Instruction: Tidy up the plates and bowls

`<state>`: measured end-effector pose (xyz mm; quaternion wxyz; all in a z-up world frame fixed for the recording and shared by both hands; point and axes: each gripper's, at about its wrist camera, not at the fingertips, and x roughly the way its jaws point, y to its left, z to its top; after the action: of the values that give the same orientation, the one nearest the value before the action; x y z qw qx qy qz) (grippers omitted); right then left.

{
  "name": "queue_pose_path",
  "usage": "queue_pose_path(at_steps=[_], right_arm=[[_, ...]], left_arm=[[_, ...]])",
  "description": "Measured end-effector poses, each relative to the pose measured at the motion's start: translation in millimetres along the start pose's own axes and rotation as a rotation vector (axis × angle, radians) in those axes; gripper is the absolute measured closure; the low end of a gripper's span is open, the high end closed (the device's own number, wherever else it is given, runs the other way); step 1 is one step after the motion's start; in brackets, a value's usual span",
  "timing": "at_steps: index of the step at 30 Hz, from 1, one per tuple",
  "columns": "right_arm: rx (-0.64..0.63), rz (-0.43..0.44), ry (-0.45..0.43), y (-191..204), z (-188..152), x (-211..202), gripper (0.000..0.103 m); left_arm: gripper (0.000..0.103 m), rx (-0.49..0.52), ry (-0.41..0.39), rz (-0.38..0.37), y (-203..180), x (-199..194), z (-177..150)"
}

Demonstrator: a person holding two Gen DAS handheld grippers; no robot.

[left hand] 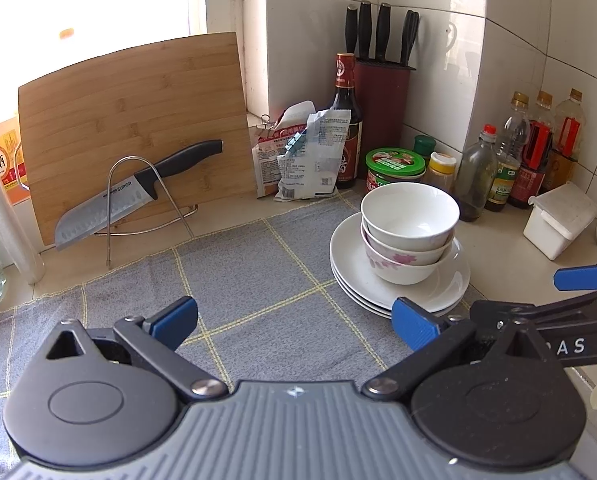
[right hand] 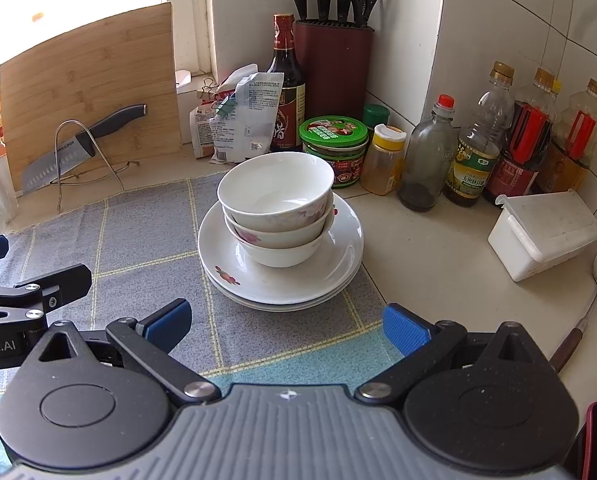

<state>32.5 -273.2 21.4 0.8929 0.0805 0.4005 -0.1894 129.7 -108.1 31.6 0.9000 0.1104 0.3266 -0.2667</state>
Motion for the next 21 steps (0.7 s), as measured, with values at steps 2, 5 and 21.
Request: queue_pose_path(at_steps=[2,5,21], right_arm=[[0.000,0.000,0.001,0.1,0.1,0.1,0.000],[-0.001,-0.001,-0.001,0.1,0.1,0.2,0.000],[-0.001,-0.007,-0.002,0.9,-0.6,-1.7,0.000]], left_arm=[[0.001,0.002,0.000,0.001,-0.5,0.2,0.1],[0.001,0.003,-0.001,0.000,0.4,0.1,0.0],[0.001,0.001,0.004,-0.009,1.3,-0.1,0.0]])
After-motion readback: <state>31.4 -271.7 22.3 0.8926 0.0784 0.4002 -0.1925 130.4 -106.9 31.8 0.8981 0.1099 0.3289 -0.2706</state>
